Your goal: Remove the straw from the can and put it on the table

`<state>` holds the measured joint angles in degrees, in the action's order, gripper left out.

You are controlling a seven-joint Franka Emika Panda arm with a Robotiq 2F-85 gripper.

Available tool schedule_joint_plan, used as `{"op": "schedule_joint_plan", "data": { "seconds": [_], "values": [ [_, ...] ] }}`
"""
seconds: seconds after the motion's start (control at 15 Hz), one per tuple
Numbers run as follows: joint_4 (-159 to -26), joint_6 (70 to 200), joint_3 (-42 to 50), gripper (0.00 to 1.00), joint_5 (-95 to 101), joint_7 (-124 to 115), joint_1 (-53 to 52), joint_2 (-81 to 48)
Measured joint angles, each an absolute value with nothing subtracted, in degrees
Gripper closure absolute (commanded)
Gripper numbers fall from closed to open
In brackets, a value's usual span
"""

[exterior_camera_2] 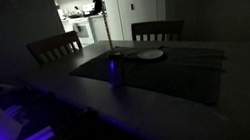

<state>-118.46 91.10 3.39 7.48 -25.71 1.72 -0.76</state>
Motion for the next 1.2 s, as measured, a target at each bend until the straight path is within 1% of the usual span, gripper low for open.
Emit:
{"op": "schedule_joint_plan", "data": {
  "seconds": [1.2],
  "values": [
    [-114.2,86.6,3.4,0.98,4.0,-25.7,1.7,0.2]
  ]
}}
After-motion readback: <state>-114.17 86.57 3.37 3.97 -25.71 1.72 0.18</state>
